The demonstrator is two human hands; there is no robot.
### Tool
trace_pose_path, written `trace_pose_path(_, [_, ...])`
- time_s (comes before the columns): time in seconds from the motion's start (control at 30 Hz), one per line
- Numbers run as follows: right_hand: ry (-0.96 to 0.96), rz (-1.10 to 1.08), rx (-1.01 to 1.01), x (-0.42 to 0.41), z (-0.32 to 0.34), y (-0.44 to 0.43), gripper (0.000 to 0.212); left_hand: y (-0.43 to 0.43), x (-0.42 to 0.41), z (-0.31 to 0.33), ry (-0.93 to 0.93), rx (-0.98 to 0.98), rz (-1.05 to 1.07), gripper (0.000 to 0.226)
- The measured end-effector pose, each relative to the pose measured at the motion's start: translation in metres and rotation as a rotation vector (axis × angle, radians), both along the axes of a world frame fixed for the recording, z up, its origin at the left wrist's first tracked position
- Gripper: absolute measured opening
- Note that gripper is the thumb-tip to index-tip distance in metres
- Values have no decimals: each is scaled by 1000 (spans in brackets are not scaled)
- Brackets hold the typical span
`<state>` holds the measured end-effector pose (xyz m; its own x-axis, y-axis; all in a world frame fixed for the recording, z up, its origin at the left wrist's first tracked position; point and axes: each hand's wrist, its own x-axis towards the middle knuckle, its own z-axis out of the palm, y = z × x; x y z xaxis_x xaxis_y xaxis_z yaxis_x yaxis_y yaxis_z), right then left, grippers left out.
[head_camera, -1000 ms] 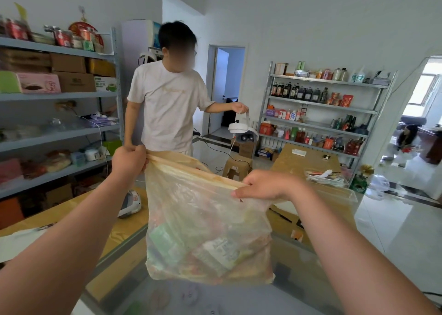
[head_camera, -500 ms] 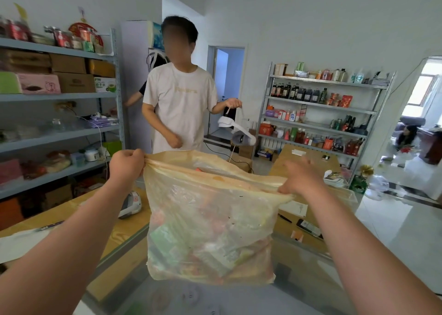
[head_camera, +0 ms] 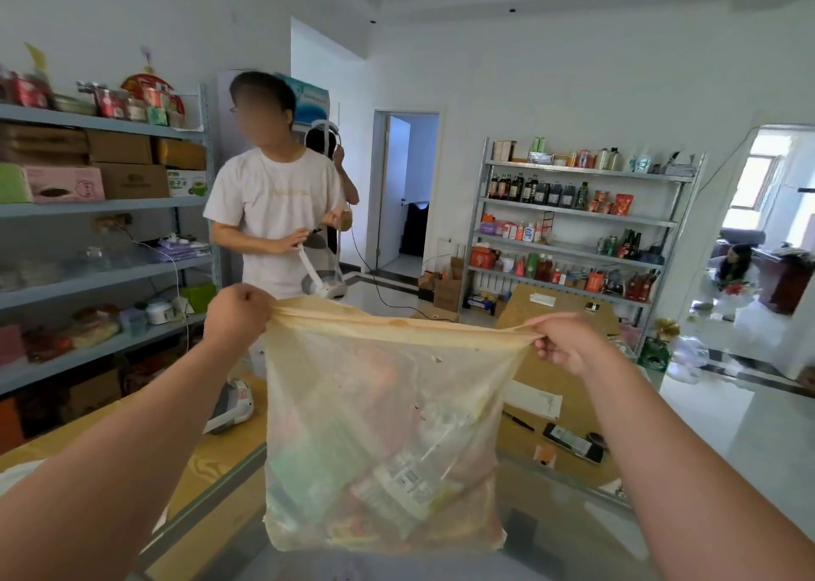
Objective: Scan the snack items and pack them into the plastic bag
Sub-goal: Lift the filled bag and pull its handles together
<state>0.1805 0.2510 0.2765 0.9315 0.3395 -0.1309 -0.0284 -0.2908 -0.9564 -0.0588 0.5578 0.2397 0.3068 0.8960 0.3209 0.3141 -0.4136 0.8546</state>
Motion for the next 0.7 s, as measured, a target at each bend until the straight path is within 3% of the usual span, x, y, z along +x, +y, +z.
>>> trace_pose_path(0.2, [-55, -34, 117, 1, -20, -4, 21, -5, -11, -18, -239, -181, -111, 29])
trace_pose_path(0.4, [-183, -46, 190, -13, -49, -15, 23, -7, -39, -50, -85, -84, -230, 30])
trace_pose_path(0.63, [-84, -76, 244, -12, -55, -19, 18, 3, -30, -59, 104, -202, -190, 21])
trace_pose_path(0.7, [-71, -52, 194, -10, -53, -21, 21, 4, -27, -54, 241, -119, -182, 15])
